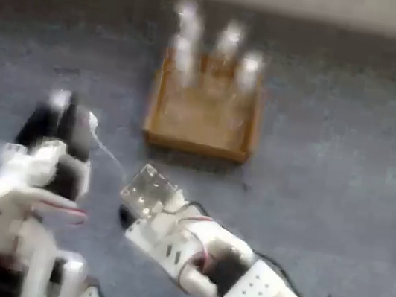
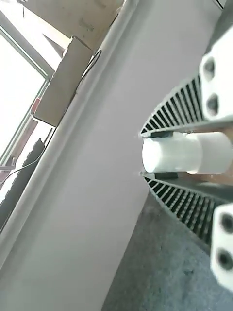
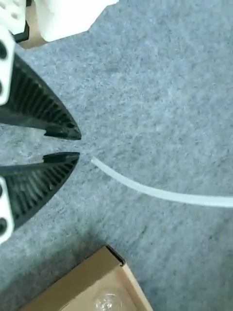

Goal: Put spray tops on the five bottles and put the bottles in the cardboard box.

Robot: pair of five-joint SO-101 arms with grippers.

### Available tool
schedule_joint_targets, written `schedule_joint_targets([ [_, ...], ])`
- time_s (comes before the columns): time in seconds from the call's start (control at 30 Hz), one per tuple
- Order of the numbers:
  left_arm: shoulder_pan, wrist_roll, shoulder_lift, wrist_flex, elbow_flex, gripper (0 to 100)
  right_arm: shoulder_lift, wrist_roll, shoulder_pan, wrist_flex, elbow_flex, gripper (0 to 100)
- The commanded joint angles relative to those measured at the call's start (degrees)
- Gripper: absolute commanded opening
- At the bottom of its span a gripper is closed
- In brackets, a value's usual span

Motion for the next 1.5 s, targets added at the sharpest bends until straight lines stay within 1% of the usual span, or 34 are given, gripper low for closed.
schedule_joint_targets([
  [0.0, 0.1, 0.1, 0.1, -1.3, -2.2, 0, -1.6, -0.4, 4.5, 1.1, -0.7, 0.3],
  [0.07, 0.1, -1.6, 0.2, -0.9, -0.6, 0, -1.4, -0.4, 10.2, 6.4, -0.8, 0.3],
  [0.13, 0.1, -6.5, -0.1, -1.0, 1.7, 0, -1.3, -0.3, 16.2, 11.7, -3.8, 0.3],
  [0.27, 0.1, -15.3, 0.3, -0.6, 5.3, 0, 0.2, -0.3, 27.1, 28.3, -12.7, 0.3],
  [0.33, 0.1, -19.1, 0.4, -0.5, 7.1, 0, 2.8, -0.3, 30.9, 37.6, -18.1, 0.3],
  [0.43, 0.1, -21.1, 1.4, 0.9, 8.3, 0, 8.9, -0.3, 32.6, 48.9, -25.8, 0.3],
  [0.53, 0.0, -22.5, 7.2, 3.7, 5.8, 0, 16.9, -0.4, 32.6, 56.5, -31.8, 0.5],
  [0.6, 0.0, -24.4, 13.2, 4.6, 3.5, 0, 22.5, -0.2, 32.3, 60.4, -34.5, 3.7],
  [0.67, 0.0, -24.6, 19.8, 4.9, 1.5, 0, 26.9, -0.2, 30.2, 62.8, -35.6, 10.1],
  [0.73, 0.0, -24.6, 25.5, 4.8, 0.2, 0, 30.2, -0.1, 27.1, 64.0, -35.6, 15.6],
  [0.8, 0.0, -24.8, 30.1, 4.8, -0.6, 0, 31.5, -0.4, 23.2, 63.9, -35.6, 18.3],
  [0.83, 0.0, -24.9, 31.9, 4.7, -1.0, 0, 31.7, -0.7, 21.4, 63.7, -35.5, 18.7],
  [0.9, 0.0, -24.9, 33.8, 4.7, -1.4, 0, 31.7, -3.5, 18.2, 62.8, -34.7, 19.3],
  [1.0, 0.0, -24.9, 33.7, 4.7, -1.4, 0, 32.3, -7.2, 15.4, 58.0, -32.0, 19.3],
  [1.1, 0.0, -25.0, 33.2, 4.7, -1.2, 0, 32.3, -10.9, 14.2, 51.6, -25.4, 23.6],
  [1.2, 0.0, -25.0, 33.4, 4.7, -1.1, 0, 32.3, -12.0, 14.5, 46.0, -19.1, 31.1],
  [1.27, 0.0, -25.0, 33.5, 3.8, -0.9, 0, 32.3, -12.0, 14.5, 44.3, -16.2, 34.2],
  [1.47, 0.0, -25.0, 33.6, 3.2, -0.9, 0, 32.3, -12.0, 14.5, 43.4, -13.5, 34.6],
])
